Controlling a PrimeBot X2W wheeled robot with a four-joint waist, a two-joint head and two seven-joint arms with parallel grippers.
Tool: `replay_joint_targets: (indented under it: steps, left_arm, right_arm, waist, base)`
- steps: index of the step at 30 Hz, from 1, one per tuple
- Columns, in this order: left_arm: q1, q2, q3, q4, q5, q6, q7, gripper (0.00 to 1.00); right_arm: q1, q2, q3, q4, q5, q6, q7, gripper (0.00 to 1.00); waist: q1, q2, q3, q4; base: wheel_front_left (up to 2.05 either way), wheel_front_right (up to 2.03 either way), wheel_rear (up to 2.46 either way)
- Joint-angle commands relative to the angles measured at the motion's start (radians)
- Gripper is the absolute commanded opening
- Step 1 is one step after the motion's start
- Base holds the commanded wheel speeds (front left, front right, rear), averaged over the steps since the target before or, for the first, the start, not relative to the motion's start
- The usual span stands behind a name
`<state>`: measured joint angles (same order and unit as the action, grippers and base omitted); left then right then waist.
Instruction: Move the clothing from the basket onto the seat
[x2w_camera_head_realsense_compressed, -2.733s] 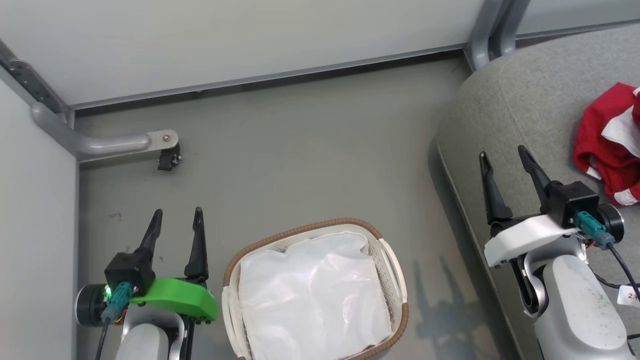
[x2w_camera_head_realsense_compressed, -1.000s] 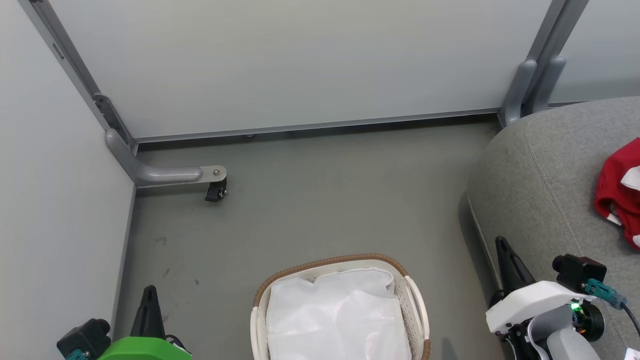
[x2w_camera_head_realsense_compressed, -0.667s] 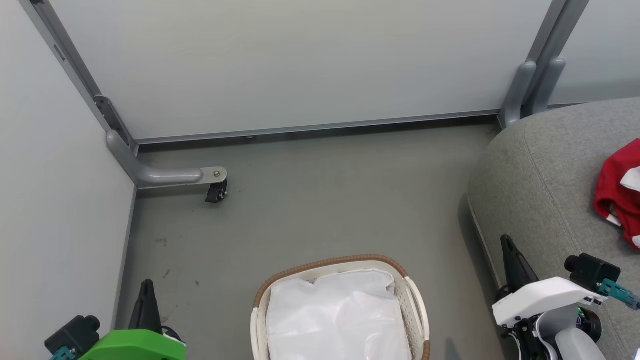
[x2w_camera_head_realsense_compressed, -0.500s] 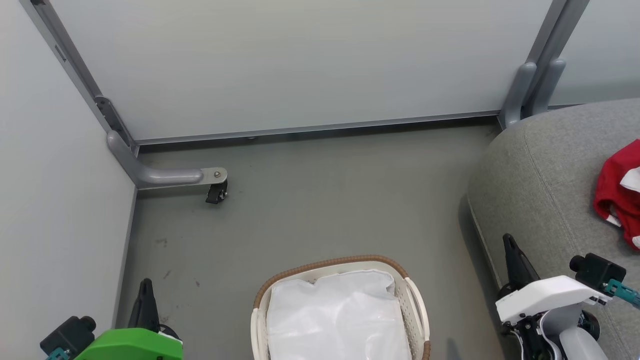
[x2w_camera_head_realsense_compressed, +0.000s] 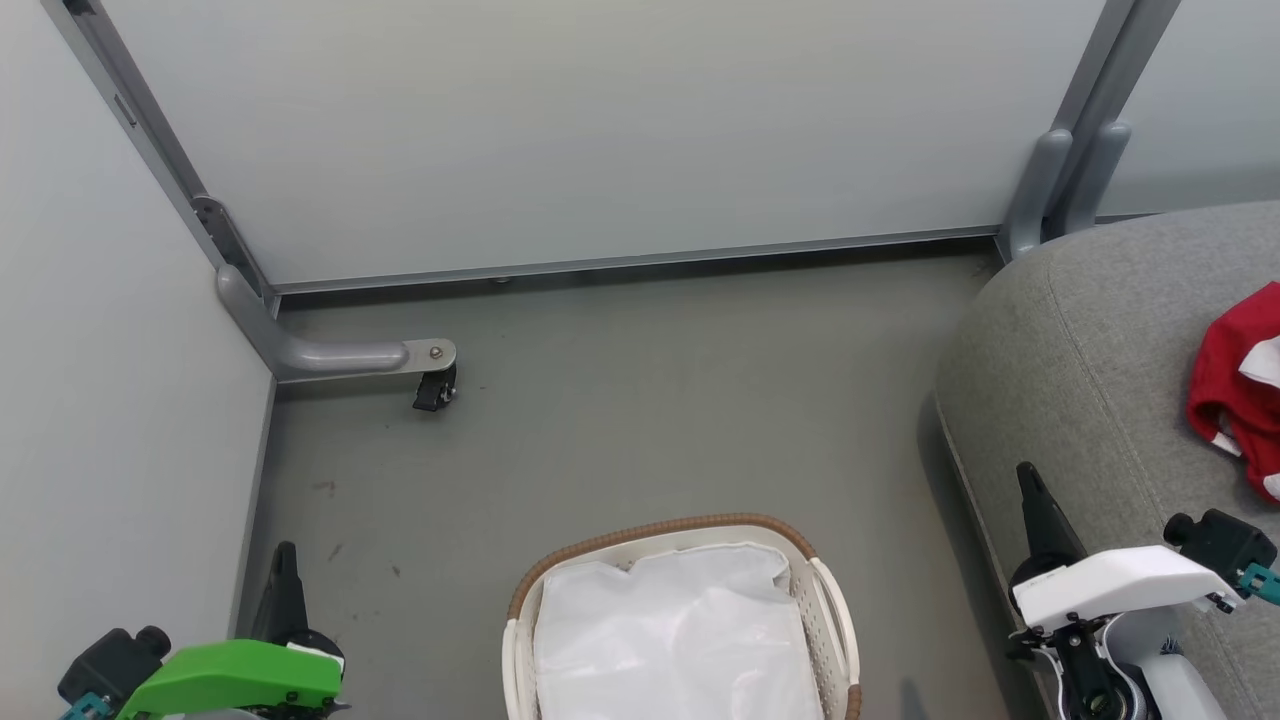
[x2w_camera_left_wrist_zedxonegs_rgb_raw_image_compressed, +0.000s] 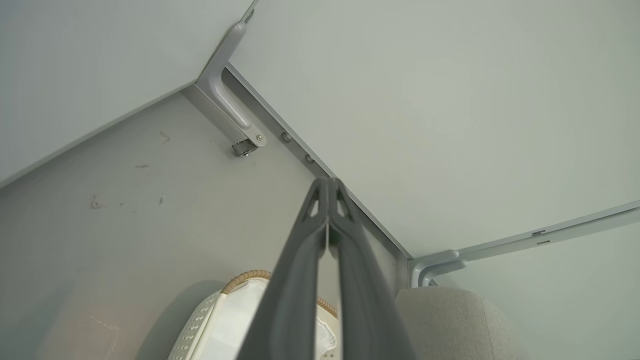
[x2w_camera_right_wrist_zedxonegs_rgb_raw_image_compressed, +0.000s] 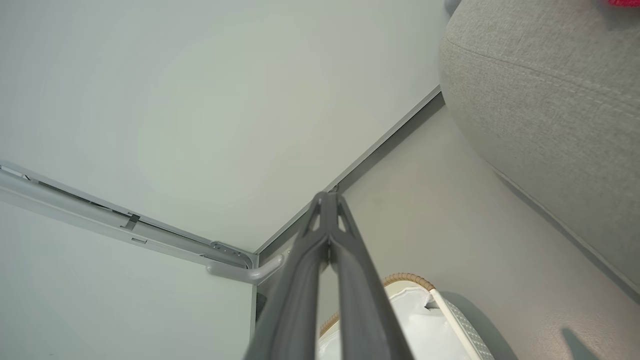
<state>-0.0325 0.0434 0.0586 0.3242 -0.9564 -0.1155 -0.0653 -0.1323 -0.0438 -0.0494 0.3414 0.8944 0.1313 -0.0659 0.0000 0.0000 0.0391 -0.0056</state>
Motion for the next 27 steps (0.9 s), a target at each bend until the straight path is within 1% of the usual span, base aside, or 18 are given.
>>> replay_joint_targets:
  steps: [1,27]
  left_arm:
    - [-0.029,0.006,0.004,-0.016,-0.032,-0.005,0.007,0.00]
    - [-0.054,0.008,0.027,-0.044,-0.291,-0.010,0.080,0.00]
  right_arm:
    - [0.004,-0.006,-0.005,-0.017,0.033,0.000,0.009,0.00]
    - [0.013,-0.007,-0.031,-0.052,0.317,-0.001,0.081,0.00]
  waist:
    - [0.0000,0.0000,-0.001,0.000]
    - [0.0000,0.0000,-0.013,0.002]
  base:
    - [0.00,0.00,0.00]
    - [0.00,0.00,0.00]
